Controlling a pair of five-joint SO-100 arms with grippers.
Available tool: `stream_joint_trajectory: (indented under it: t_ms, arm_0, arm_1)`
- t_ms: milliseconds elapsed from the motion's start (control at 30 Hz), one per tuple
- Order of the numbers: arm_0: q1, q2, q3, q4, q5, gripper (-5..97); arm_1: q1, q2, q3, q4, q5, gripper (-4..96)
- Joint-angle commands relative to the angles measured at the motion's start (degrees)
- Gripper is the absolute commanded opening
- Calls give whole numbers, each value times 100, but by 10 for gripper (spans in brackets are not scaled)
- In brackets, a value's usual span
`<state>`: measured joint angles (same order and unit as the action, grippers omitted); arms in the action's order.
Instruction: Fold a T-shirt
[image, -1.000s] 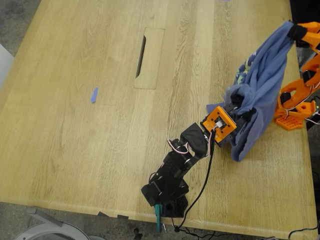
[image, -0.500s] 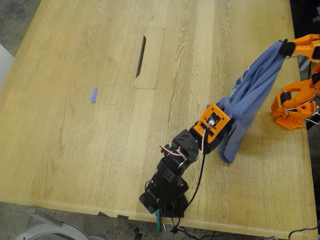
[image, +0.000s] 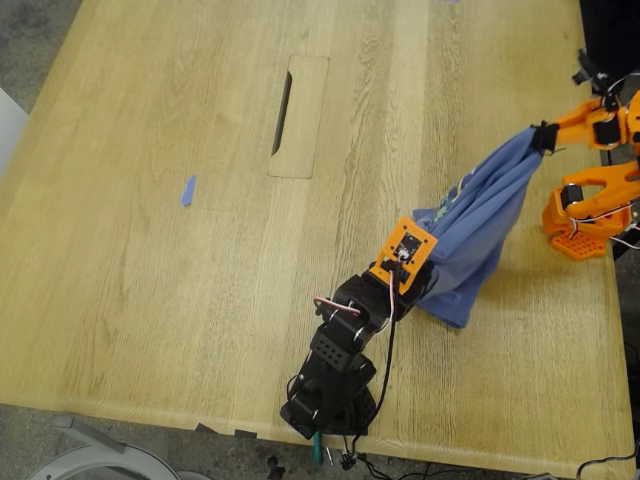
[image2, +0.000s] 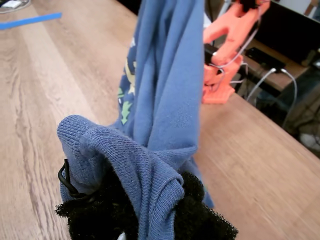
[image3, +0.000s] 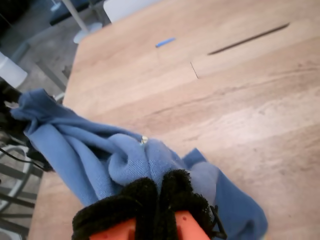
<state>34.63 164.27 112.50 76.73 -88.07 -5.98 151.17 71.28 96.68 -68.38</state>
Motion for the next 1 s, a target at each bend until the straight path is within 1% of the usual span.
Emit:
stream_joint_trajectory:
  t_ms: [0,100,167,300,433,633,767,867,967]
  arm_0:
    - [-369,439,765,-940,-26,-1]
    - [-659,659,1538,-1775,-18,-1]
    - [-923,712,1978,-2373,-9,-1]
    - [-1503,677,2742,-3612,18,-1]
    - [-2021,624,3393,-4597,26,-1]
    - [-2505,237,4201,-5941,35,-1]
    - [-2856,-633,4456,-7163,26,-1]
    - [-3067,-1890,4351,-8429,9,-1]
    - [-3234,-3313,3832,-9483,0,-1]
  arm_1:
    - [-26,396,598,-237,-26,0]
    - [-18,809,1626,-738,-35,0]
    - [35,1081,2461,-1354,-70,0]
    - [202,1441,4263,-3173,-185,0]
    - [404,1424,5836,-5071,-246,0]
    - [835,1160,7479,-7066,-281,1]
    - [1345,659,8016,-8358,-369,1]
    - [1679,-229,8104,-9598,-439,1]
    - [1890,-1327,7901,-10679,-466,1]
